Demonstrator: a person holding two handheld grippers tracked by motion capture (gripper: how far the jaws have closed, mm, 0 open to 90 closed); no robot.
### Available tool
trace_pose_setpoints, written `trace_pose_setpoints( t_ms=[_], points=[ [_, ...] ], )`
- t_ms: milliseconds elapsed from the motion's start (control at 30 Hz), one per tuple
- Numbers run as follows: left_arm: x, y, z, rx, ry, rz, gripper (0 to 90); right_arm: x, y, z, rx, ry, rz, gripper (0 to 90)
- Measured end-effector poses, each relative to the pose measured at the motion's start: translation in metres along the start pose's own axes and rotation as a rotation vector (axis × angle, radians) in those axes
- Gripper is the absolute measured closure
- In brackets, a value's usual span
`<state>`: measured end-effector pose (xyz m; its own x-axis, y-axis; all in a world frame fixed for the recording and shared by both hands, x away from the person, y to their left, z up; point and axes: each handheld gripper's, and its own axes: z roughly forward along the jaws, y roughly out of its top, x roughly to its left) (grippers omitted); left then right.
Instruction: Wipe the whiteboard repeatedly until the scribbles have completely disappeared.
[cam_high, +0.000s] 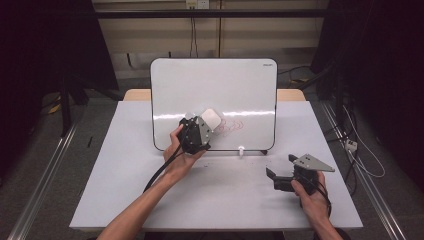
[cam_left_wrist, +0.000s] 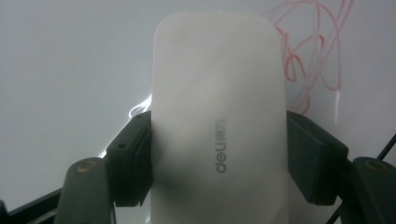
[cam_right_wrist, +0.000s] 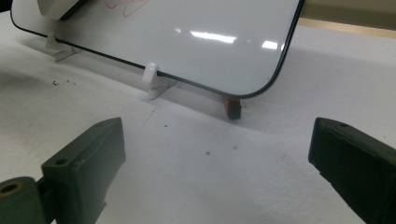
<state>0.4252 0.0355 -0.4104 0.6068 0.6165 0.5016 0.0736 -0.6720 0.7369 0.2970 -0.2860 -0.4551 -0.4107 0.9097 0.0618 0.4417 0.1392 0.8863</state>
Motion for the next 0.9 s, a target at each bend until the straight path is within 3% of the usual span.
trace_pose_setpoints(
  t_ms=[133, 400, 500, 700, 833, 900],
  points=[
    [0.009, -0.001, -0.002, -0.001, 0.012, -0.028, 31.2, 0.0, 0.0, -0.002, -0.006, -0.001, 0.005, 3.7],
    [0.039, -0.008, -0.007, -0.018, 0.039, -0.122, 31.2, 0.001, 0.0, -0.002, -0.004, -0.002, 0.003, 3.7],
    [0.045, -0.009, -0.008, -0.017, 0.038, -0.124, 31.1, 0.0, 0.0, -0.002, -0.005, -0.003, 0.004, 3.7],
    [0.04, -0.009, -0.008, -0.016, 0.064, -0.107, 31.1, 0.001, 0.0, -0.002, -0.006, -0.001, 0.0, 3.7],
    [0.036, -0.01, -0.007, -0.018, 0.062, -0.109, 31.1, 0.001, 0.0, -0.003, -0.008, 0.003, -0.001, 3.7],
    [0.029, -0.01, -0.006, -0.016, 0.058, -0.089, 31.2, 0.002, 0.001, -0.003, -0.01, 0.004, -0.001, 3.7]
  ],
)
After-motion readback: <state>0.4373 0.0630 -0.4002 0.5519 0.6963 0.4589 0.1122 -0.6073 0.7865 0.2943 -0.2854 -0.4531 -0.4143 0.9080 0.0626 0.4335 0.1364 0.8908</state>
